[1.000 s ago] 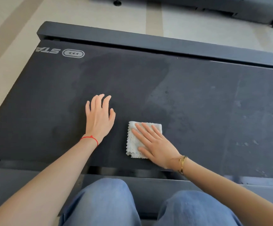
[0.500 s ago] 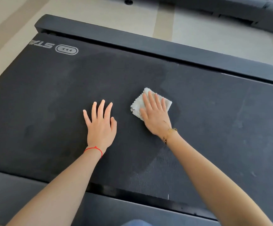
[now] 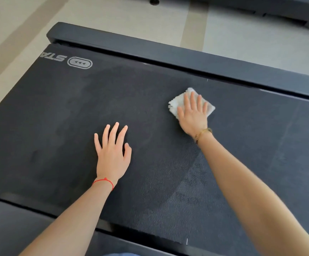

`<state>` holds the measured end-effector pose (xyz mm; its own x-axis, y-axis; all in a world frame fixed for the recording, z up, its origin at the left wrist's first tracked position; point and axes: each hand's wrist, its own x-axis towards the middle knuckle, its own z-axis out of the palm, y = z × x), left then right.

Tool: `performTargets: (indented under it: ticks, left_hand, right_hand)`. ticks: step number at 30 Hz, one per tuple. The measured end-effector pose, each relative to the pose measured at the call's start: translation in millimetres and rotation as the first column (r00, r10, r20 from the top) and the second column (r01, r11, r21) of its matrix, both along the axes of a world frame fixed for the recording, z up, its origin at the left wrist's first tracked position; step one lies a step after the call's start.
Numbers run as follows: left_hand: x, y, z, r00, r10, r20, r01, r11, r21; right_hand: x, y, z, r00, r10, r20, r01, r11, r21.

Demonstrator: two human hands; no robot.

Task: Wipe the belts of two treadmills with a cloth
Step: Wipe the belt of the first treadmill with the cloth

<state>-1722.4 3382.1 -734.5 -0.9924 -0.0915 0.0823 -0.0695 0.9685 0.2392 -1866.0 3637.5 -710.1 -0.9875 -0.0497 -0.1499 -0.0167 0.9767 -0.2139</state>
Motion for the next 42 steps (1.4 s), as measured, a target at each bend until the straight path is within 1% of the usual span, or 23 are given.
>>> performTargets:
  ticks: [2, 4, 6, 8, 9, 10, 12, 13, 15, 16, 18, 20, 22, 24, 25, 27, 29, 32, 34, 36, 38, 40, 42]
  left_hand:
    - [1, 0, 2, 1.0, -0.003, -0.008, 0.003, 1.0, -0.005]
    - [2, 1, 4, 1.0, -0.003, -0.007, 0.003, 1.0, -0.003]
    - [2, 1, 4, 1.0, -0.006, -0.011, 0.006, 1.0, -0.008]
    - [1, 0, 3, 1.0, -0.01, -0.002, 0.01, 1.0, -0.011]
    - [1, 0, 2, 1.0, -0.009, 0.004, 0.009, 1.0, -0.009]
    - [1, 0, 2, 1.0, -0.006, 0.008, 0.006, 1.0, -0.009]
    - [1, 0, 0, 1.0, -0.002, 0.011, 0.002, 1.0, -0.012]
    - [1, 0, 0, 1.0, 0.0, 0.011, 0.0, 1.0, -0.012]
    - [0, 1, 0, 1.0, 0.008, 0.004, -0.008, 1.0, -0.017]
    - [0, 1, 0, 1.0, 0.006, 0.004, -0.006, 1.0, -0.023]
    - [2, 2, 1, 1.0, 0.004, 0.004, -0.004, 1.0, -0.028]
    - [2, 1, 2, 1.0, 0.003, 0.0, -0.003, 1.0, -0.031]
    - [2, 2, 3, 1.0, -0.001, -0.005, 0.001, 1.0, -0.03]
    - [3, 1, 2, 1.0, -0.005, -0.01, 0.005, 1.0, -0.027]
    - [3, 0, 2, 1.0, -0.005, -0.008, 0.005, 1.0, -0.027]
    - [2, 0, 3, 1.0, -0.002, -0.001, 0.002, 1.0, -0.024]
    - [2, 0, 3, 1.0, -0.005, 0.007, 0.005, 1.0, -0.024]
    - [1, 0, 3, 1.0, -0.004, 0.013, 0.005, 0.999, -0.033]
    - [1, 0, 4, 1.0, -0.001, 0.018, 0.002, 1.0, -0.03]
    - [2, 1, 4, 1.0, 0.002, 0.019, -0.001, 1.0, -0.02]
    - [2, 1, 5, 1.0, 0.001, 0.019, -0.001, 1.0, -0.015]
    - [3, 1, 5, 1.0, 0.002, 0.018, -0.002, 1.0, -0.016]
    - [3, 2, 5, 1.0, -0.001, 0.014, 0.001, 1.0, -0.017]
  right_hand:
    - [19, -25, -2, 0.984, 0.172, -0.033, -0.172, 0.985, 0.018]
    - [48, -39, -3, 0.93, 0.364, -0.037, -0.365, 0.931, 0.006]
    - [68, -36, -3, 0.881, 0.473, -0.034, -0.474, 0.88, -0.022]
    - [58, -20, -2, 0.855, 0.517, -0.047, -0.518, 0.855, -0.005]
    - [44, -9, -2, 0.864, 0.499, -0.063, -0.497, 0.867, 0.038]
    - [25, 4, -2, 0.897, 0.436, -0.078, -0.43, 0.899, 0.079]
    - [-22, 33, 1, 0.981, 0.181, -0.074, -0.175, 0.981, 0.081]
    - [-43, 43, 3, 0.998, 0.04, -0.051, -0.038, 0.998, 0.05]
    - [-79, 42, 6, 0.987, -0.159, 0.011, 0.16, 0.987, -0.026]
    - [-90, 33, 8, 0.978, -0.203, 0.048, 0.205, 0.978, -0.044]
    - [-100, 2, 9, 0.983, -0.17, 0.075, 0.174, 0.984, -0.049]
    - [-98, -37, 7, 0.998, -0.004, 0.058, 0.007, 0.999, -0.052]
    - [-85, -67, 5, 0.98, 0.195, 0.03, -0.194, 0.98, -0.031]
    - [-71, -72, 3, 0.941, 0.339, 0.014, -0.339, 0.941, -0.014]
    - [-69, -62, 3, 0.927, 0.376, 0.002, -0.376, 0.927, 0.0]
    - [-72, -26, 2, 0.941, 0.336, -0.041, -0.333, 0.941, 0.06]
    - [-79, 28, 0, 0.983, 0.168, -0.069, -0.16, 0.981, 0.108]
    - [-87, 84, 5, 0.994, -0.107, 0.012, 0.106, 0.991, 0.083]
    - [-83, 78, 6, 0.986, -0.149, 0.068, 0.146, 0.988, 0.043]
    - [-64, 54, 4, 0.997, -0.052, 0.064, 0.05, 0.998, 0.035]
    - [-22, 29, -1, 0.992, 0.126, 0.013, -0.127, 0.989, 0.079]
    - [35, 10, -2, 0.955, 0.297, -0.016, -0.293, 0.948, 0.127]
    - [97, -1, -1, 0.898, 0.44, -0.028, -0.437, 0.896, 0.08]
